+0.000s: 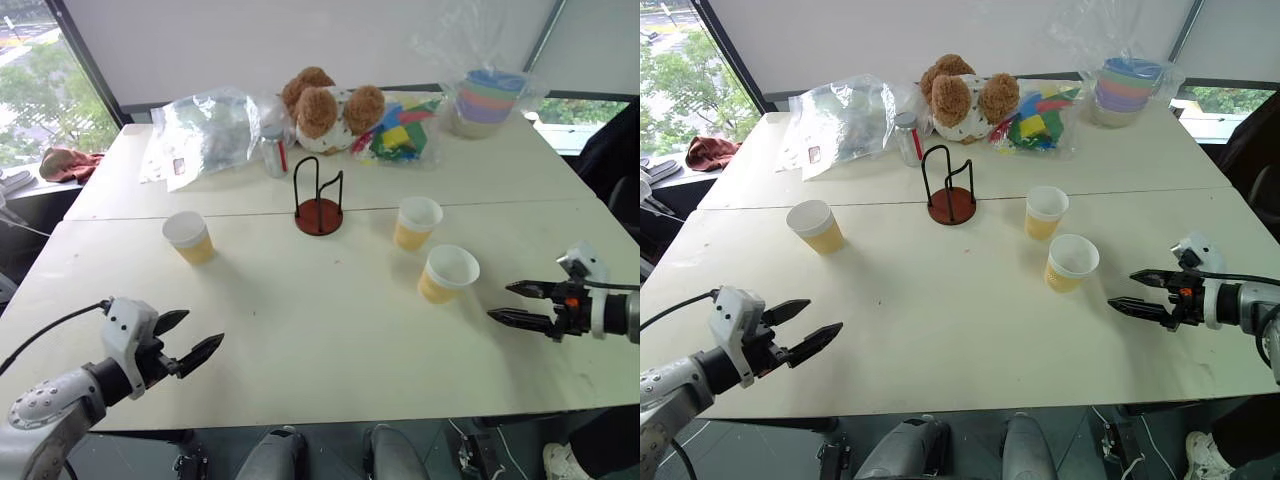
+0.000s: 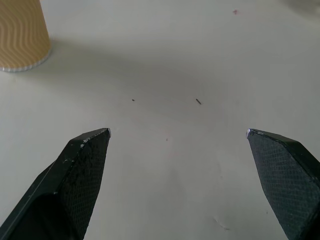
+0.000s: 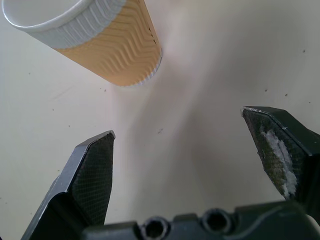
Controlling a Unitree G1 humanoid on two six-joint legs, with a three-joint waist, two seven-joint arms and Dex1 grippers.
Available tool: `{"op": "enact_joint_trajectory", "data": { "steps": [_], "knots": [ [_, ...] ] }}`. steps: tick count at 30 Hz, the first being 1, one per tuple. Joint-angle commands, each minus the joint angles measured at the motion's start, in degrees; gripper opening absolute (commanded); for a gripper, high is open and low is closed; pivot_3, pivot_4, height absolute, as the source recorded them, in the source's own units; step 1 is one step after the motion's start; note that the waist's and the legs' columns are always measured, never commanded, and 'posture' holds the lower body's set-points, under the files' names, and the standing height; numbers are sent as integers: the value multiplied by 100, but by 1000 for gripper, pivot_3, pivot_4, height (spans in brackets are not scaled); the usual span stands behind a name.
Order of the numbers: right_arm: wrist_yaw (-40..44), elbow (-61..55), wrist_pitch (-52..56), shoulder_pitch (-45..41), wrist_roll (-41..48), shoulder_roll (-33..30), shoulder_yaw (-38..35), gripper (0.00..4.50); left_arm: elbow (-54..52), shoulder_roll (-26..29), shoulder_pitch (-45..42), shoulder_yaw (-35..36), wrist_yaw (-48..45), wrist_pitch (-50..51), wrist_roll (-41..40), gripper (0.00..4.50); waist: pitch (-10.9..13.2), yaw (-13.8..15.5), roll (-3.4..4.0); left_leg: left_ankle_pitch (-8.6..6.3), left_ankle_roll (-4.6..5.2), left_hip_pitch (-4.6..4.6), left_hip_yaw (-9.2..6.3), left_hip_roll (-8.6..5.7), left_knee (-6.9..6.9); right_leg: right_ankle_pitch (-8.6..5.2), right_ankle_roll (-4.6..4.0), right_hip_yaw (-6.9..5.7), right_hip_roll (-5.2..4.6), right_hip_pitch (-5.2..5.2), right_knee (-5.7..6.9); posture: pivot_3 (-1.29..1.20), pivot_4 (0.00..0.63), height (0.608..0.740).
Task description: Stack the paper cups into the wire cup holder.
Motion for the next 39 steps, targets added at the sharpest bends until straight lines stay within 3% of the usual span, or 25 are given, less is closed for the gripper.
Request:
{"op": "enact_joint_trajectory", "data": {
  "steps": [1,15,19,22,25,27,31,37,39],
  "knots": [
    [10,47,-144,-145,-2,32,-39,4429,-81,-28,7,183,82,-156,77,4500,0,1,0,0,0,0,0,0,0,0,0,0,0,0,0,0,150,740],
    [-393,914,-872,-688,-523,-76,10,4429,-29,-205,-375,27,264,-109,79,4500,0,-5,1,0,0,1,4,0,1,1,1,2,1,0,1,0,150,740],
    [-1030,1795,-1479,-1625,-923,-214,-28,4429,51,-56,-703,81,262,55,-9,4500,1,-25,3,1,-1,5,13,0,1,1,-1,10,3,-2,2,0,150,740],
    [-1556,2526,-1888,-3097,-1156,-281,14,4429,109,471,-1204,257,27,389,-285,4500,19,-31,23,2,-3,4,19,0,2,2,-1,15,6,-10,9,0,150,740],
    [-1532,2698,-1843,-4097,-1157,-126,140,4429,222,933,-1657,502,-186,782,-716,4500,20,-38,20,5,-8,-4,23,8,-5,6,-3,21,17,-25,10,0,150,740],
    [-1309,2048,-1061,-4637,-715,238,216,4429,349,1431,-2030,788,-449,1156,-1121,4500,25,-52,12,4,-21,-6,23,18,-9,6,-2,21,25,-29,9,0,150,740],
    [-1430,-638,1238,-4369,823,1368,497,4429,524,2175,-2233,1114,-945,1538,-1405,4500,20,-202,-1,6,-67,-53,22,52,-6,7,-5,32,62,-89,11,0,150,740],
    [-2377,-2299,2582,-3716,1472,2517,935,4429,438,2350,-2240,1381,-1030,1785,-1533,4500,23,-108,-5,1,-77,-104,12,54,4,9,-7,34,70,-131,11,0,150,740],
    [-3032,-2339,2689,-3564,1185,3141,1317,4429,267,2161,-2108,1539,-894,1833,-1579,4500,22,-127,-7,1,-77,-105,13,52,10,9,-8,34,68,-128,9,0,150,740]
  ]
}}
